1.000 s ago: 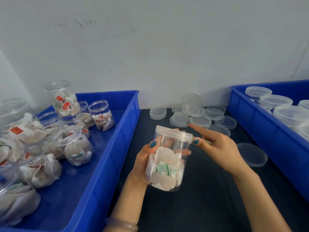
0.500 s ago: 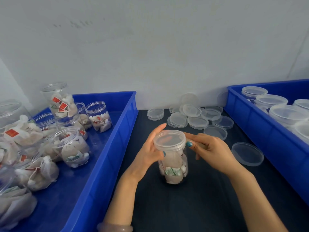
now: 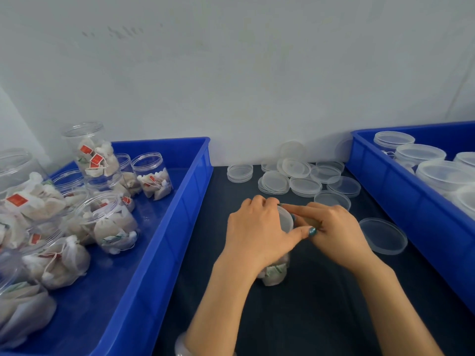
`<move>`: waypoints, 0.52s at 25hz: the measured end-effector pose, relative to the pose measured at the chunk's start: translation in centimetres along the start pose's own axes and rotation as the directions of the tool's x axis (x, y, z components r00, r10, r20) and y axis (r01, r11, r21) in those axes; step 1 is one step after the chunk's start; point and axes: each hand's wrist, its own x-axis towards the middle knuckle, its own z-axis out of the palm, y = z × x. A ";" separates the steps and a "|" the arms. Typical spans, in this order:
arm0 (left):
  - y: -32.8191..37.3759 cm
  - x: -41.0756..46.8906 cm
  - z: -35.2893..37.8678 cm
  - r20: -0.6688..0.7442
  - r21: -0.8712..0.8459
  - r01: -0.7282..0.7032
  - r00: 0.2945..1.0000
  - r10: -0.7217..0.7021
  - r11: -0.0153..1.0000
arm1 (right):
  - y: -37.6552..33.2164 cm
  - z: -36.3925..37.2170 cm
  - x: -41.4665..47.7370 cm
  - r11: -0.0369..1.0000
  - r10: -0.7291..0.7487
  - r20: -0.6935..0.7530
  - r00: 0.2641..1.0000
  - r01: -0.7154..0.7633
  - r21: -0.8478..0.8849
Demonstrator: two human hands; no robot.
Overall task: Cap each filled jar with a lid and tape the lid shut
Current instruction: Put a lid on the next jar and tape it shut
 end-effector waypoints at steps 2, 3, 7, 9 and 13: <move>-1.0 0.5 -0.3 0.035 -0.042 -0.033 0.999 0.034 0.999 | -0.4 0.5 0.0 1.000 0.005 -0.065 0.998 -0.007 -0.027; -1.4 0.7 -0.5 0.054 -0.064 -0.047 0.997 0.050 0.997 | -0.5 0.9 0.0 0.999 -0.008 -0.113 0.994 0.004 -0.039; -1.9 0.5 -0.7 0.022 -0.097 -0.075 0.997 0.077 0.992 | -0.6 1.4 0.1 0.998 -0.050 -0.246 0.968 0.037 -0.055; -1.5 0.2 -0.4 -0.025 -0.075 -0.082 0.996 0.081 0.994 | -0.6 1.7 0.0 0.996 -0.054 -0.281 0.958 0.030 -0.089; -0.7 0.4 0.0 -0.069 -0.010 -0.082 0.994 0.081 0.997 | -1.0 2.3 0.4 0.981 -0.076 -0.398 0.914 -0.002 -0.193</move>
